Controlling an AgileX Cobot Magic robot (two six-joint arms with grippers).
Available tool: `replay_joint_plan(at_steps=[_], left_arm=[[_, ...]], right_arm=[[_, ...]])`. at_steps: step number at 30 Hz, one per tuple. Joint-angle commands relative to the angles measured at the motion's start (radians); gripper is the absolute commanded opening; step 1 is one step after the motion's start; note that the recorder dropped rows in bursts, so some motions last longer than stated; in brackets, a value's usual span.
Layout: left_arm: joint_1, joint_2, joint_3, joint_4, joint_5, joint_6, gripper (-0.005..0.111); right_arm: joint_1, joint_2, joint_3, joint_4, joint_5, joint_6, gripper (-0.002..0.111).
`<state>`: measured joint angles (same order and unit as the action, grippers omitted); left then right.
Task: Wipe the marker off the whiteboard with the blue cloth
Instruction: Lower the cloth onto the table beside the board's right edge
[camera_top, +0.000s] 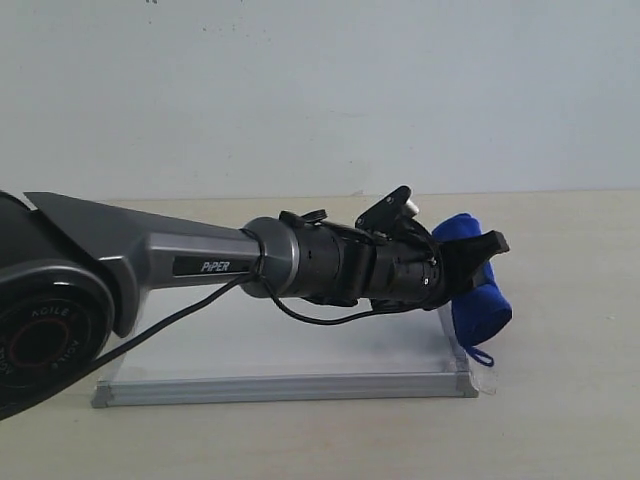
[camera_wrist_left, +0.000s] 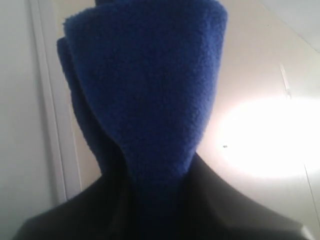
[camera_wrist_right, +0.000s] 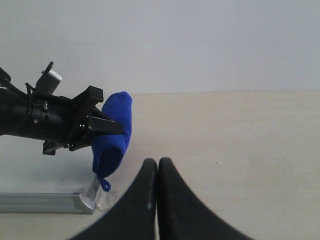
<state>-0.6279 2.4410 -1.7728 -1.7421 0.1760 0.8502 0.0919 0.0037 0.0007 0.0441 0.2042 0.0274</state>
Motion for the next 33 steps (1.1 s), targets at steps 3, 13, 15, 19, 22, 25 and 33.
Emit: replay_joint_plan(at_steps=[3,13,15,19,22,25,33], left_arm=[[0.001,0.011,-0.008,-0.002,0.034,-0.028,0.004],[0.001,0.011,-0.008,-0.002,0.034,-0.051,0.004],[0.001,0.011,-0.008,-0.002,0.034,-0.036,0.005],[0.001,0.011,-0.008,-0.002,0.025,-0.036,0.022],[0.001,0.011,-0.008,-0.002,0.003,-0.036,0.037],[0.001,0.011,-0.008,-0.002,-0.001,-0.036,0.043],[0.001,0.011,-0.008,-0.002,-0.018,-0.034,0.043]], right_arm=[[-0.002,-0.004,-0.001,-0.002,-0.005,-0.004,0.0],[-0.002,-0.004,-0.001,-0.002,-0.005,-0.004,0.0],[-0.002,-0.004,-0.001,-0.002,-0.005,-0.004,0.0],[-0.002,-0.004,-0.001,-0.002,-0.005,-0.004,0.0],[-0.002,-0.004,-0.001,-0.002,-0.005,-0.004,0.0],[-0.002,-0.004,-0.001,-0.002,-0.005,-0.004,0.0],[-0.002,-0.004,-0.001,-0.002,-0.005,-0.004,0.0]])
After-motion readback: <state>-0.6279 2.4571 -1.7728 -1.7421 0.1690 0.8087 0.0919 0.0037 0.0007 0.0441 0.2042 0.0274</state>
